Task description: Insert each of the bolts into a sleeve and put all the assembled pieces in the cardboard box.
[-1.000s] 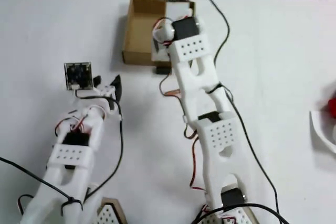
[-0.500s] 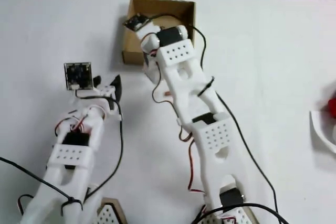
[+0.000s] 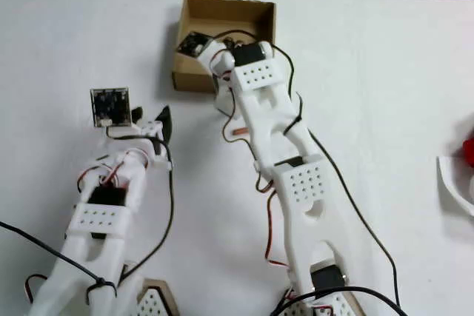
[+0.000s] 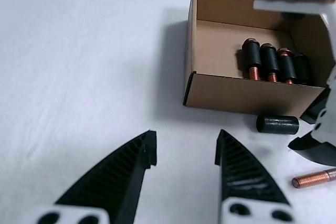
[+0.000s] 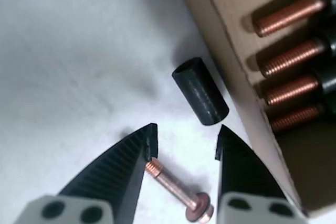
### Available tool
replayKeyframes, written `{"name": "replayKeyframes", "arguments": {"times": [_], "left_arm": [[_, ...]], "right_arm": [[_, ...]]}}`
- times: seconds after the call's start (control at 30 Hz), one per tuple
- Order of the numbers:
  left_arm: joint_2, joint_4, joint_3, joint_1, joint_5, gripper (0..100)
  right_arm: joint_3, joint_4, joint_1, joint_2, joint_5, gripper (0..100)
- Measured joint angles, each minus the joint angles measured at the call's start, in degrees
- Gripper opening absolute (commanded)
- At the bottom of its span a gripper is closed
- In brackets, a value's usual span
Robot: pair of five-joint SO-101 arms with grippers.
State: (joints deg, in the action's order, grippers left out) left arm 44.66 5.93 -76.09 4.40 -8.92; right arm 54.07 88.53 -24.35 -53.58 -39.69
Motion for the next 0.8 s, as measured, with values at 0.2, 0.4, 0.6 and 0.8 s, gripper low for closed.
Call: {"name": "replayKeyframes", "arguments": {"times": [0.2, 0.4, 0.6, 0.8], "left_arm": [[0.0, 0.0, 0.0, 0.0, 0.0, 20], [0.0, 0.0, 0.0, 0.0, 0.0, 20], [0.0, 0.0, 0.0, 0.0, 0.0, 20], [0.0, 0.0, 0.0, 0.0, 0.0, 20]], "right_arm": [[0.0, -2.46, 0.26, -2.64, -5.71, 17.5], [0.09, -2.37, 0.09, -5.1, -10.2, 17.5], [0.26, -2.37, 0.18, -6.15, -11.52, 17.3], [0.26, -2.37, 0.18, -6.15, -11.52, 17.6]]}}
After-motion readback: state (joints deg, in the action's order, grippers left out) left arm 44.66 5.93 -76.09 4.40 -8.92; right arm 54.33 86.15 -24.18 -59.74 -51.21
